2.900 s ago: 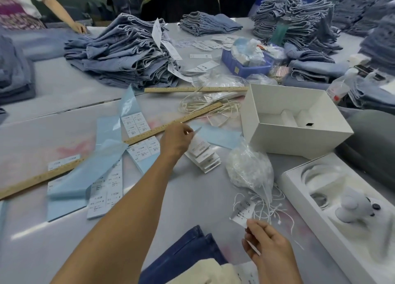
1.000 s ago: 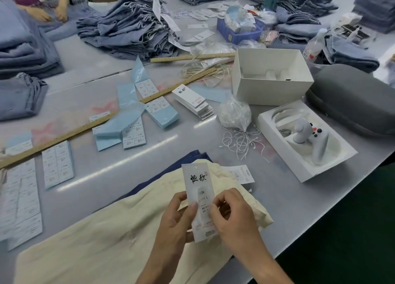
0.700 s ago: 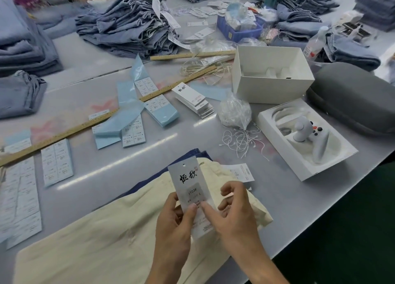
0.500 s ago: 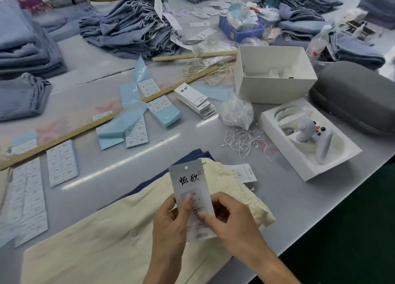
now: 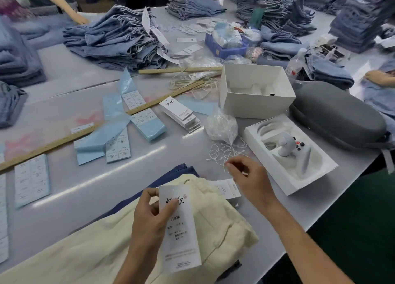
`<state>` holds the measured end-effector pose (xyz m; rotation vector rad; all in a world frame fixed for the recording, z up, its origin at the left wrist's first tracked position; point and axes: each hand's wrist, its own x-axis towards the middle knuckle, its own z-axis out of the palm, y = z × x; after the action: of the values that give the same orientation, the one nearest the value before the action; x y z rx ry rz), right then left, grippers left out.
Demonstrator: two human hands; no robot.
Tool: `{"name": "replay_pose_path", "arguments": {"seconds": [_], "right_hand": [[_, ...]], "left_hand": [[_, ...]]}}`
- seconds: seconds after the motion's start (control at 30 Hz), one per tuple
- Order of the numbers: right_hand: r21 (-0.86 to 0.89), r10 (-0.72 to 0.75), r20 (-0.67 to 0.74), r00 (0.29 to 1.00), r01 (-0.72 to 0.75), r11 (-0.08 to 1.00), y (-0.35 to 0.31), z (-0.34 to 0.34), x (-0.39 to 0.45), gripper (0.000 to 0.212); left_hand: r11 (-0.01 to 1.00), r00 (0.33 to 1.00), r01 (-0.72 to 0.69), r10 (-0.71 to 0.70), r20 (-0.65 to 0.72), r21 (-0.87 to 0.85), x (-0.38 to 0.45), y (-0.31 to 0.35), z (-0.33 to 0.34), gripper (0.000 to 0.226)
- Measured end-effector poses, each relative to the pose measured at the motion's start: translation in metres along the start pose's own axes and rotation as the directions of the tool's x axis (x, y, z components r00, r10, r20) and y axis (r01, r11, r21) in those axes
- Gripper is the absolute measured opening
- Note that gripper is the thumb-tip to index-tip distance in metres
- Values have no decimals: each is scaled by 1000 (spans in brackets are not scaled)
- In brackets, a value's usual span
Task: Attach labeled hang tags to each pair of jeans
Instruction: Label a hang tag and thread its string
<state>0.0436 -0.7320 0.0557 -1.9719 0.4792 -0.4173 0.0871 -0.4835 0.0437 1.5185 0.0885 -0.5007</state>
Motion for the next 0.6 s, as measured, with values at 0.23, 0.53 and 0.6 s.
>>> {"name": "replay_pose_path", "arguments": {"seconds": [0.23,0.53,0.6], "right_hand": [[-659,5,369,929,258,707,119,15,93,26],[-713,-157,614,774,629,311,144,22,104,19],[-706,-174,647,743,669,232,140,23,104,29]], "left_hand": [[979,997,-60,70,-43,193,14,-40,8,39],[938,981,-141,176,-83,317,18,-50,13,32],[934,979,-154,188,-79,321,17,-49,12,34]]}}
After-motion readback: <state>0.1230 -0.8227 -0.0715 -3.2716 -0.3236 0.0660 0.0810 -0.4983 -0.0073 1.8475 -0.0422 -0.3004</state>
